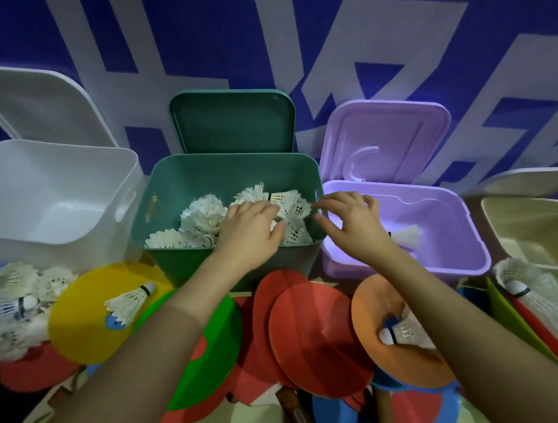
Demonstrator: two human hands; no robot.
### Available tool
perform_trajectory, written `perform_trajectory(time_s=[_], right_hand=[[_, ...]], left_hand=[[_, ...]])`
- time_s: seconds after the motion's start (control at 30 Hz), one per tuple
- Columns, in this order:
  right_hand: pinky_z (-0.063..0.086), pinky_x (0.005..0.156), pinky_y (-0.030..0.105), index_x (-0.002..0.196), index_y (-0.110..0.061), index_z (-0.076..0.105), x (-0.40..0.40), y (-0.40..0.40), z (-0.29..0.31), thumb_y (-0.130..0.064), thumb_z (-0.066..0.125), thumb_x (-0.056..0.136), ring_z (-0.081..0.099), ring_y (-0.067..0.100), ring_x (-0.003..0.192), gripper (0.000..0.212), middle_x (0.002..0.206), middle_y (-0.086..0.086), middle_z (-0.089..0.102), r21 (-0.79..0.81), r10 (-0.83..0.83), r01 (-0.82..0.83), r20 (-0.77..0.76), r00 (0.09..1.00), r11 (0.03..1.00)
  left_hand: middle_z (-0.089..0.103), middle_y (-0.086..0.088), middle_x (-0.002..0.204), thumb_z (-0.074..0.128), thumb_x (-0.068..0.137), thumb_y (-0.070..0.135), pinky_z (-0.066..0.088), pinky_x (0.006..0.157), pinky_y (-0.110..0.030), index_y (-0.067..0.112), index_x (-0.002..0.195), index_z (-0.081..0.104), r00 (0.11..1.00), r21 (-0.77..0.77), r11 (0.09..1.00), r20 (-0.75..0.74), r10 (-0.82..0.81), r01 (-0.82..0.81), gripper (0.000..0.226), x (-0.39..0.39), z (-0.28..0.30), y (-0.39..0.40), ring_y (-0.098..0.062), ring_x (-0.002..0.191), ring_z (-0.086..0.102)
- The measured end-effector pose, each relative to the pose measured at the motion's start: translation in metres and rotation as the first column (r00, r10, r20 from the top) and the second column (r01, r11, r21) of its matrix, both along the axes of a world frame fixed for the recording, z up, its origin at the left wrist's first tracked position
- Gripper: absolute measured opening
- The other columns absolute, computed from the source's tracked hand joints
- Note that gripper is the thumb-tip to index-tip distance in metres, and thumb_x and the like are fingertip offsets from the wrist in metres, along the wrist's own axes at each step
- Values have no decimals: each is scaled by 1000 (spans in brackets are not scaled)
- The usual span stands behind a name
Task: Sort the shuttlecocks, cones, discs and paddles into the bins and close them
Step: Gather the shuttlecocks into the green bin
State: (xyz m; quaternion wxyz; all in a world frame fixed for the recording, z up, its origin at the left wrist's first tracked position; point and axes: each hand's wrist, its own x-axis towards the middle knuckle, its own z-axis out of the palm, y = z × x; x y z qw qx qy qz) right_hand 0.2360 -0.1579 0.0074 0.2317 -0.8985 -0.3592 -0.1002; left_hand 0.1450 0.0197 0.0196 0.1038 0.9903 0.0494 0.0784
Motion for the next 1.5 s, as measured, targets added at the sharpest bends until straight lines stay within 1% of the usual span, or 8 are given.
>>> perform_trajectory(time_s=[0.33, 0.47, 0.6, 0.7, 0.83, 0.97, 1.17, 1.5], right_hand=[[30, 75, 32, 94, -20, 68, 0, -136, 4, -49, 52, 82, 62, 22, 81, 35, 84, -8, 63, 16, -71, 71, -51, 996, 997], [30, 78, 37, 100, -21, 67, -4, -184, -32, -51, 61, 78, 62, 25, 87, 38, 87, -6, 67, -211, -117, 96, -90, 989, 973], [13, 73, 31, 100, -21, 65, -8, -196, -60, -28, 61, 86, 57, 23, 96, 16, 93, -4, 68, -302, -114, 63, -156, 981, 951], [17, 72, 32, 76, -19, 64, -9, -202, -64, -16, 52, 83, 59, 23, 75, 14, 75, -4, 67, -114, -98, 76, -202, 974, 991], [43, 72, 30, 80, -17, 66, 4, -222, -38, -12, 57, 83, 60, 8, 69, 11, 76, -10, 64, 293, -36, 110, -247, 968, 950], [44, 70, 21, 86, -11, 65, 29, -238, -14, -3, 58, 85, 56, 3, 77, 11, 83, -7, 62, 474, -141, 249, -252, 957, 845], [47, 66, 43, 84, -12, 63, 76, -242, -43, -9, 54, 83, 59, 24, 73, 9, 81, 3, 62, 277, -276, 289, -85, 957, 916], [28, 73, 34, 84, -13, 65, 106, -230, -65, -11, 55, 82, 60, 29, 73, 11, 83, 3, 66, 116, -303, 311, -83, 949, 943]], left_hand=[[65, -8, 109, 24, 79, 44, 27, 84, -34, 10, 107, 66, 959, -65, 967, 160, -233, 246, 61, 42, 19, -92, -30, 100, 57], [60, -8, 118, 16, 77, 49, 27, 92, -35, 12, 115, 62, 966, -82, 963, 54, -252, 256, 70, 59, 3, -129, -29, 110, 52], [54, -5, 128, 27, 84, 41, 24, 95, -32, 16, 126, 55, 970, -118, 969, -87, -228, 217, 56, 76, -20, -160, -26, 119, 44], [50, -4, 133, 40, 97, 33, 24, 95, -32, 18, 132, 49, 968, -135, 973, -140, -206, 188, 40, 90, -39, -177, -26, 121, 42], [45, -3, 140, 40, 98, 32, 26, 98, -35, 20, 138, 41, 973, -163, 977, -162, -166, 140, 42, 117, -49, -192, -26, 124, 40], [41, -1, 143, 42, 97, 33, 26, 99, -35, 21, 139, 39, 959, -166, 972, -205, -198, 165, 43, 148, -63, -201, -25, 125, 38], [28, -1, 152, 48, 95, 37, 22, 104, -35, 21, 144, 30, 934, -179, 966, -274, -229, 185, 55, 194, -104, -219, -23, 135, 28], [50, -8, 118, 69, 80, 39, 34, 89, -35, 16, 125, 52, 947, -222, 966, -256, -192, 136, 53, 222, -139, -226, -32, 108, 51]])
